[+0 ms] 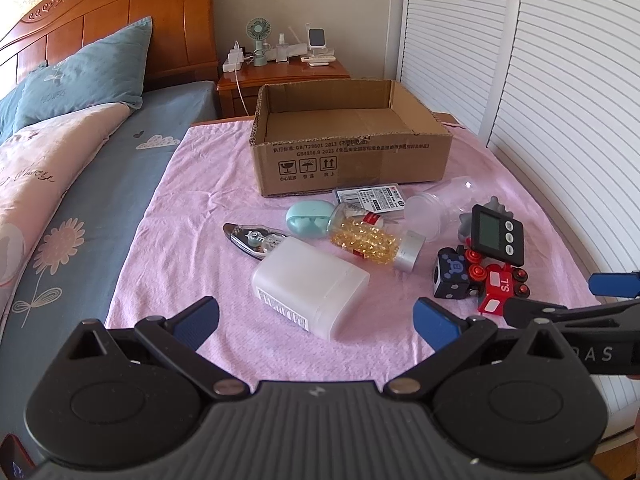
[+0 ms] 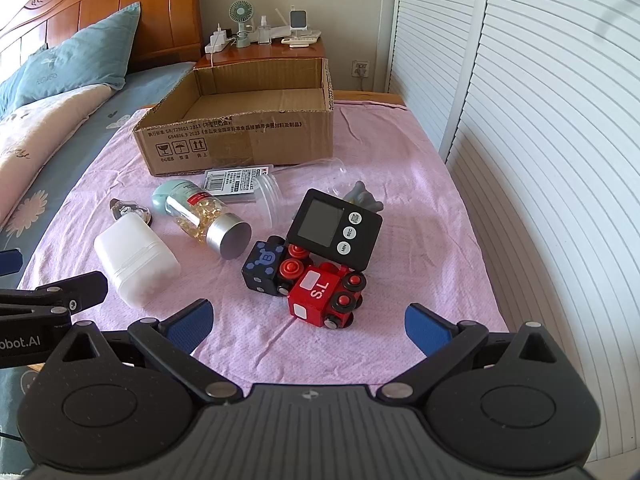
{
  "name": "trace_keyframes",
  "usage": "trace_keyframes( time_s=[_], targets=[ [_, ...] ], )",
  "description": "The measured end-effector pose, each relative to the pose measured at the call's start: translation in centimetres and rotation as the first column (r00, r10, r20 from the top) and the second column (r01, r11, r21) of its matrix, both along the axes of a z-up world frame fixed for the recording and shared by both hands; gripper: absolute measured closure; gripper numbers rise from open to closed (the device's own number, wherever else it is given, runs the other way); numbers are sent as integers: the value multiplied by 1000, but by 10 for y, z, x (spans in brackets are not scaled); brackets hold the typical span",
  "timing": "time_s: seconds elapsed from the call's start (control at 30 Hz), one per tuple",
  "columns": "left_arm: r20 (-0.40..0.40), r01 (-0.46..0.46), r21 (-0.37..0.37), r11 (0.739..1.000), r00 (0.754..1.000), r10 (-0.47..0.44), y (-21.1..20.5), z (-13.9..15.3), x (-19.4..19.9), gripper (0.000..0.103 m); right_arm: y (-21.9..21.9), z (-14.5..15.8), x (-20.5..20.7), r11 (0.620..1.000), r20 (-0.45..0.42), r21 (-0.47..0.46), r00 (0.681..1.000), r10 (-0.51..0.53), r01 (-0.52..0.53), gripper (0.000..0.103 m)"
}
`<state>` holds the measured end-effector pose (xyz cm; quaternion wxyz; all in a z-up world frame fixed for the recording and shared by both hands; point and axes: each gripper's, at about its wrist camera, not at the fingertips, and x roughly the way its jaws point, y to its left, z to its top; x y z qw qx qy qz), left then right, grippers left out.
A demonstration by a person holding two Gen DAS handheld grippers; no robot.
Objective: Organize rigid objects
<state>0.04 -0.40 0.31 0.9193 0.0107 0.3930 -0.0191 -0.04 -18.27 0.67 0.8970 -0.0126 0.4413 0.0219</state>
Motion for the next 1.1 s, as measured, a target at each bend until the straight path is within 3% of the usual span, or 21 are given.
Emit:
trace_keyframes(
  time_s=[1.1],
  targets=[
    [5,31,16,999,999,-31,-1,2,5,1,-1,1,4,1000,-4,-11,1000,0,0,0]
  ],
)
